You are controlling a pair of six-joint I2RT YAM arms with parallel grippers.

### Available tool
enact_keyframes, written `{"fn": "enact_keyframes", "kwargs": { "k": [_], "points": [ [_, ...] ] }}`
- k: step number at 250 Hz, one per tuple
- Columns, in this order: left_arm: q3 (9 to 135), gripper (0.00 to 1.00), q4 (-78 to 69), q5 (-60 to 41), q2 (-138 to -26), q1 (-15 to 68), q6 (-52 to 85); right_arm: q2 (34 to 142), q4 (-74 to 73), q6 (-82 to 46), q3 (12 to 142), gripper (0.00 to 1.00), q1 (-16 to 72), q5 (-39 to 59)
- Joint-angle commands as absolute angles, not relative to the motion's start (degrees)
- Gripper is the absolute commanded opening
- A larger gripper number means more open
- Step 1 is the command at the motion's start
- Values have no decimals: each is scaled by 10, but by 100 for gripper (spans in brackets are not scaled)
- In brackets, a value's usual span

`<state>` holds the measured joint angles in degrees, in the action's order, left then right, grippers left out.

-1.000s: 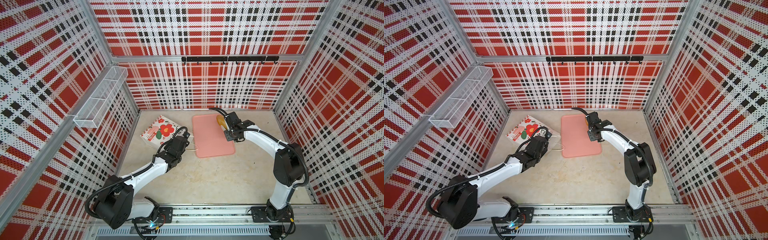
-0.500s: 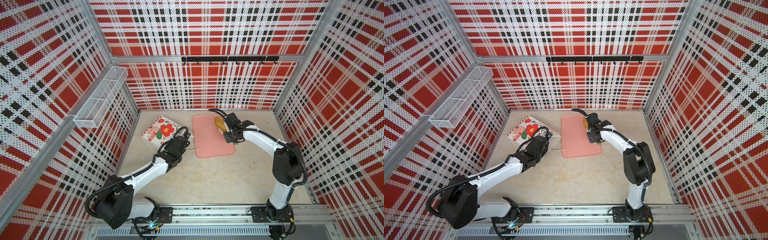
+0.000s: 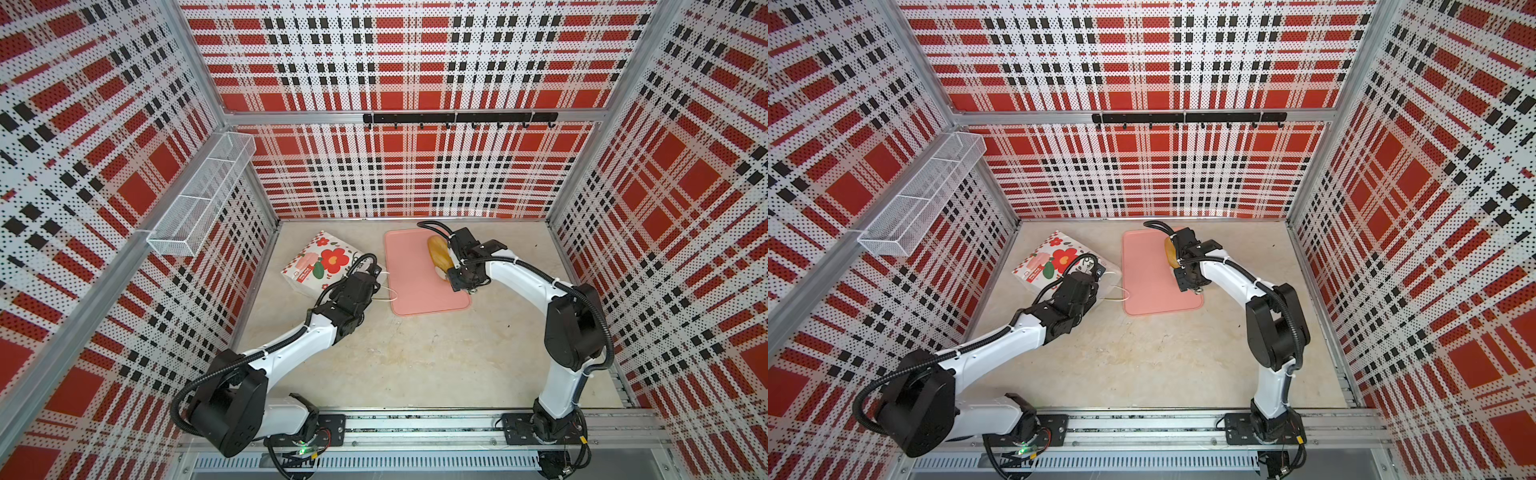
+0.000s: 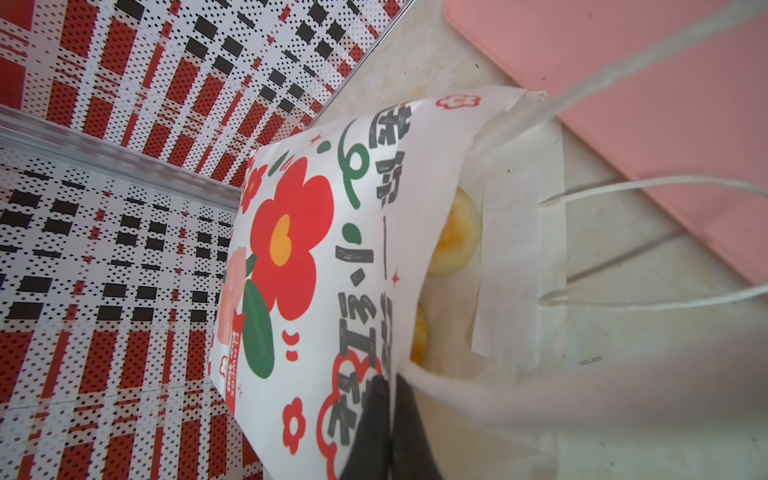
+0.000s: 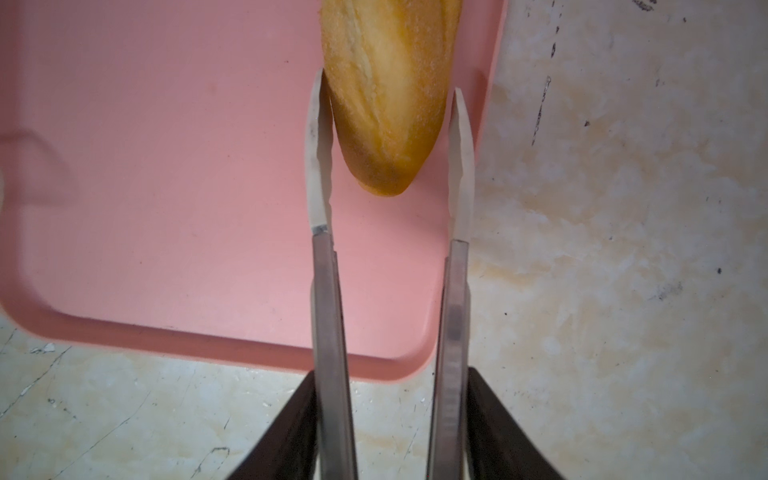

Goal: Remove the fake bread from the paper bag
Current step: 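Carry the baguette over the pink tray and open the tongs, then move the empty tongs back into the bag mouth with the right gripper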

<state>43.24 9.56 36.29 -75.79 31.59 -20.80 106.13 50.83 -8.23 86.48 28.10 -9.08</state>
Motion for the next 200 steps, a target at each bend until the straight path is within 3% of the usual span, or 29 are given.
{"fn": "enact_keyframes", "kwargs": {
  "k": [1,69,121,159,200],
  "points": [
    [447,0,99,361,-758,323,-198,1036,520,-94,886,53,281,-83],
    [446,0,98,359,-754,325,-202,942,551,-120,832,54,282,-63],
    [445,0,99,358,-754,328,-201,824,504,-151,744,51,304,76],
    [446,0,98,358,-757,328,-198,780,368,-205,663,50,366,193],
    [445,0,98,353,-758,327,-193,805,185,-284,598,50,406,249]
  ]
}}
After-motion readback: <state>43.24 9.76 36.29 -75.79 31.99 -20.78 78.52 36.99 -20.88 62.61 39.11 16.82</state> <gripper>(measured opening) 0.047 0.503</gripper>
